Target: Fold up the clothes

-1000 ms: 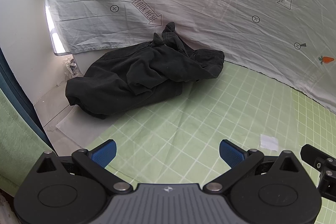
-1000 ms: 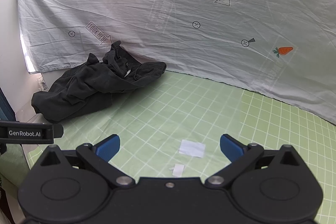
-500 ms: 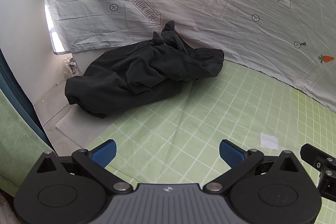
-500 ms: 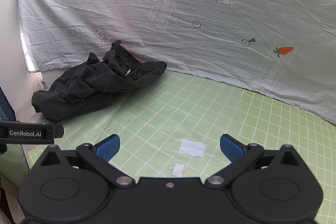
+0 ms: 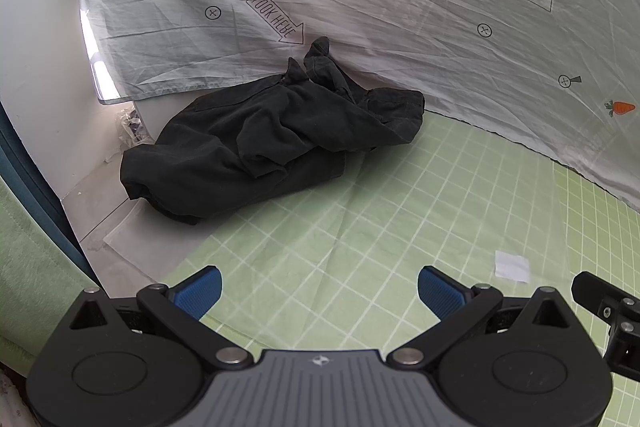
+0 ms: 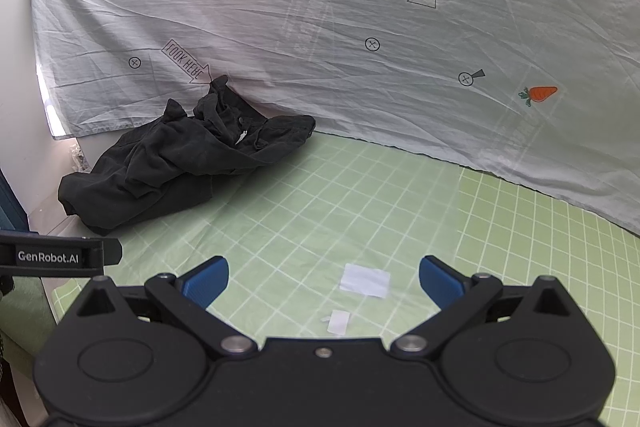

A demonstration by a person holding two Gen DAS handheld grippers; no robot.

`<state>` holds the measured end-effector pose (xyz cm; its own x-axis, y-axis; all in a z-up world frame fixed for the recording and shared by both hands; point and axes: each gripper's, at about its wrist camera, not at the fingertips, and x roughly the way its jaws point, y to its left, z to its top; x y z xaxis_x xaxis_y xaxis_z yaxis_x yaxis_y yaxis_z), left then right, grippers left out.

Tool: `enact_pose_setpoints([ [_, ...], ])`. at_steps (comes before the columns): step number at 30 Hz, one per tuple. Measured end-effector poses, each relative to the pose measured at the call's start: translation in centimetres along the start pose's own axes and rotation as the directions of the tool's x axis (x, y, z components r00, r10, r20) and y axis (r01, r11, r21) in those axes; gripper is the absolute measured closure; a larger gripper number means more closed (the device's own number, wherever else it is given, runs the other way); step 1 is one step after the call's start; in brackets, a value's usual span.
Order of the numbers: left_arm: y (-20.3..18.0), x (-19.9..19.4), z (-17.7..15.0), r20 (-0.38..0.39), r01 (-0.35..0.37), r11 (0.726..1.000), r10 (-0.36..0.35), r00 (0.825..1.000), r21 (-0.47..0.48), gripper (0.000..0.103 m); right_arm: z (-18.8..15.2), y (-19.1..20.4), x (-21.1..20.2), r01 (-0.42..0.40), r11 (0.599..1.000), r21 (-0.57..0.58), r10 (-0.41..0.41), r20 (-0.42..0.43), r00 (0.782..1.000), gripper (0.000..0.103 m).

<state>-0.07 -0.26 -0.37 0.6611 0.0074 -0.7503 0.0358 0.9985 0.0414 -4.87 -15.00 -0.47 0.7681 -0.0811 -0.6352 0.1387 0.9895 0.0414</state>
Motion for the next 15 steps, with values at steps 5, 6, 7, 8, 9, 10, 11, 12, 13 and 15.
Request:
enact_pose_setpoints([
  [5,-0.01,0.12,0.03,-0.004,-0.001,1.000,0.001,1.000,0.002,0.000,-0.09,-0.03,-0.03,-0.010,1.000,0.000,0.010,-0.001,1.000,0.000],
  [6,0.00,0.13,0.01,-0.004,0.000,1.000,0.000,1.000,0.002,0.000,-0.11,-0.04,-0.04,-0.012,1.000,0.000,0.012,-0.001,1.000,0.000],
  [7,0.03,0.15,0.00,-0.005,0.000,1.000,0.000,1.000,0.003,0.000,-0.11,0.00,-0.02,-0.013,1.000,0.000,0.013,-0.002,1.000,0.000],
  [8,0.04,0.17,0.00,-0.007,0.000,1.000,0.000,1.000,0.003,0.000,-0.11,0.02,0.01,-0.014,1.000,-0.001,0.014,-0.003,1.000,0.000],
  [9,0.02,0.19,0.01,-0.008,0.000,1.000,0.000,1.000,0.004,0.000,-0.11,0.04,0.04,-0.014,1.000,-0.001,0.014,-0.005,1.000,0.000],
  [10,0.00,0.24,0.03,-0.009,0.001,1.000,-0.001,1.000,0.005,0.000,-0.11,0.07,0.07,-0.014,1.000,-0.002,0.014,-0.006,1.000,0.000],
  [11,-0.04,0.30,0.05,-0.010,0.002,1.000,-0.001,1.000,0.005,0.000,-0.11,0.12,0.13,-0.014,1.000,-0.003,0.014,-0.009,1.000,0.000],
  [12,-0.10,0.37,0.10,-0.012,0.002,1.000,-0.002,1.000,0.006,0.000,-0.11,0.14,0.21,-0.014,1.000,-0.005,0.014,-0.011,1.000,0.000],
  [13,-0.12,0.44,0.14,-0.013,0.002,1.000,-0.002,1.000,0.005,0.000,-0.10,0.16,0.29,-0.014,1.000,-0.006,0.014,-0.014,1.000,0.000],
  [15,-0.11,0.63,0.24,-0.017,0.002,1.000,-0.002,1.000,0.004,0.000,0.01,0.19,0.53,-0.012,1.000,-0.008,0.012,-0.018,1.000,0.000],
])
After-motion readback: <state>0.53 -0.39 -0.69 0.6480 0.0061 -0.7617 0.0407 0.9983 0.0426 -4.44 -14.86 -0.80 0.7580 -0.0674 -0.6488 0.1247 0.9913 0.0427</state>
